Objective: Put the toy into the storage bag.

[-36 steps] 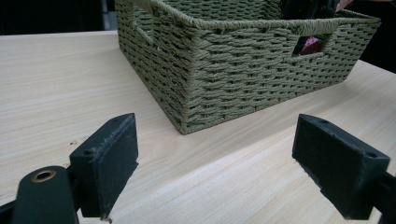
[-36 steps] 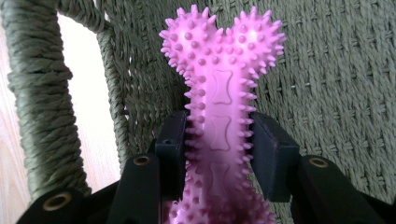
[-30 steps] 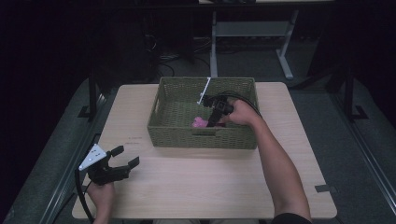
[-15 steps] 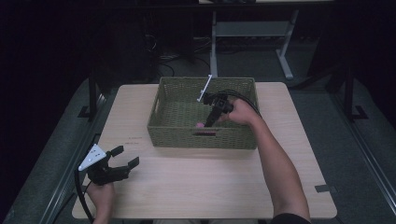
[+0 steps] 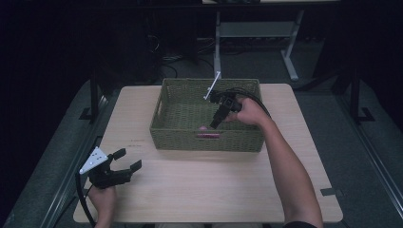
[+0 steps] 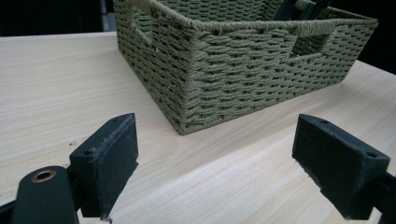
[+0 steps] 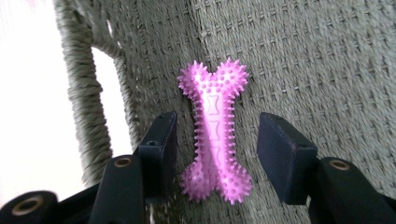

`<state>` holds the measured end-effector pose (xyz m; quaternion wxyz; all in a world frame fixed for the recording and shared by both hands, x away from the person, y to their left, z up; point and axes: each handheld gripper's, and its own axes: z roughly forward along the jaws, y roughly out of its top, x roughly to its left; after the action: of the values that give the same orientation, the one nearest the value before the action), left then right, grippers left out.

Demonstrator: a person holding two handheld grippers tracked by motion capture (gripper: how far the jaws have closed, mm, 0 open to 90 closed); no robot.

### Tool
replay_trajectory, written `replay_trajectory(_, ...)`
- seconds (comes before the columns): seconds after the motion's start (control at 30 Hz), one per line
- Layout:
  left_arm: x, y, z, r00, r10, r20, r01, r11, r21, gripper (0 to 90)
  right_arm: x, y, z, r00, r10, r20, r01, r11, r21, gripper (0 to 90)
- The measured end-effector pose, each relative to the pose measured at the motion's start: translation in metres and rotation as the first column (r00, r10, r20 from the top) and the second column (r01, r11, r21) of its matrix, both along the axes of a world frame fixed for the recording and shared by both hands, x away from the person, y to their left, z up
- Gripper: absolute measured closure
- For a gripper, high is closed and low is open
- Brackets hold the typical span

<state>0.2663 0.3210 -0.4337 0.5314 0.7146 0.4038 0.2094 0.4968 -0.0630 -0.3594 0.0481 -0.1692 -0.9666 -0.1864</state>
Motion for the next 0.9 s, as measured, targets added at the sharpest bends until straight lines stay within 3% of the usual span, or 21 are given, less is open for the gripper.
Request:
replay_trajectory(0.27, 0.000, -0.001, 0.000, 1.0000, -0.002, 0.001, 0.002, 1.0000, 0.002, 13.9, -0.006, -0.011, 0.017, 0.9994, -0.021, 0.029, 0.020, 1.000, 0.022, 41.6)
replay_trajectory(0.9, 0.001, -0.001, 0.000, 1.0000, -0.002, 0.001, 0.002, 1.0000, 0.005, 13.9, -0.023, -0.027, 0.039, 0.9971, -0.048, 0.059, 0.046, 0.998, 0.046, 34.0)
